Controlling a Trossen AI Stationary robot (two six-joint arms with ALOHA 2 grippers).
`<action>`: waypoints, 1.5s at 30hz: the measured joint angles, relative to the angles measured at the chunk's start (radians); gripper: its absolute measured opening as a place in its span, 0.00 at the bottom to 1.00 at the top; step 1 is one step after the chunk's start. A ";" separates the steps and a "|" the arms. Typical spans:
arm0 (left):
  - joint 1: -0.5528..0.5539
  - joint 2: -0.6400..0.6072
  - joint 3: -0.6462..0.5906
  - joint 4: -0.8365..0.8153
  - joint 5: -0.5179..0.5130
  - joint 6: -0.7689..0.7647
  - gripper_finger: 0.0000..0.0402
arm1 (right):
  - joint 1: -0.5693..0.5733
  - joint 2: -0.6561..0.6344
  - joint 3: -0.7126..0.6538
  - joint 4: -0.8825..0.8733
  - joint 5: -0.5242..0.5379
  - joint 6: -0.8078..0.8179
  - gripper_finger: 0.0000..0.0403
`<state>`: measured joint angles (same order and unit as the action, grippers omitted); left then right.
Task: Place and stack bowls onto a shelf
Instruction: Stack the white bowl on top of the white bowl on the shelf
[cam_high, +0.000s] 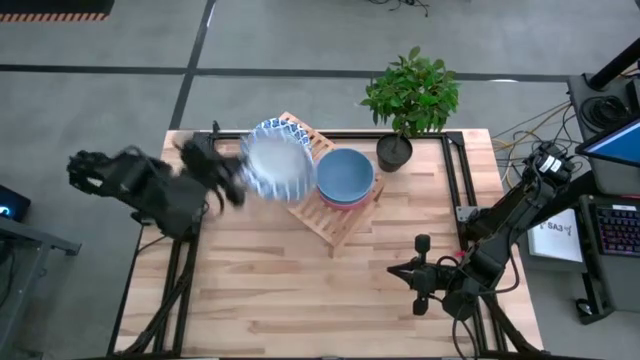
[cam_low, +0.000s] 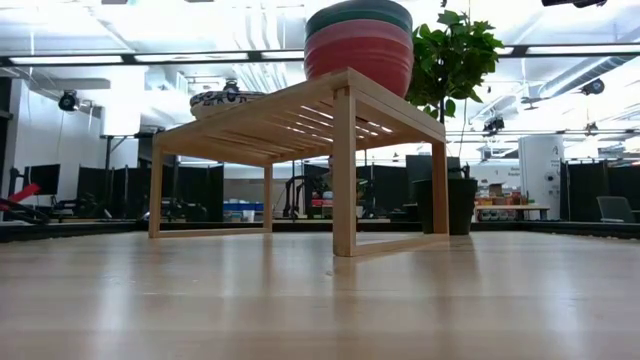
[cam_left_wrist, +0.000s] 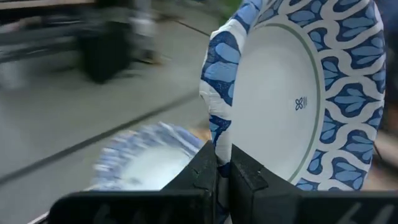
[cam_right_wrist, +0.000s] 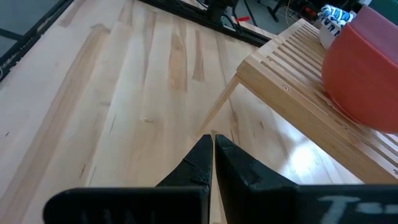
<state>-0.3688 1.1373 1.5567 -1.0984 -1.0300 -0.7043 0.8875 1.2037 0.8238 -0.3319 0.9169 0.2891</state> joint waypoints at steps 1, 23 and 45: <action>0.035 -0.009 0.017 -0.011 -0.030 -0.035 0.00 | -0.001 0.000 0.000 0.000 0.000 0.003 0.02; 0.770 0.124 0.034 -0.056 0.509 0.168 0.00 | -0.005 0.000 0.000 0.000 -0.004 0.009 0.02; 0.770 0.201 0.033 -0.158 0.568 0.208 0.24 | -0.005 0.000 0.000 -0.001 -0.005 0.009 0.02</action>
<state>0.4011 1.3378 1.5902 -1.2561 -0.4620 -0.4963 0.8829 1.2037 0.8238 -0.3328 0.9123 0.2985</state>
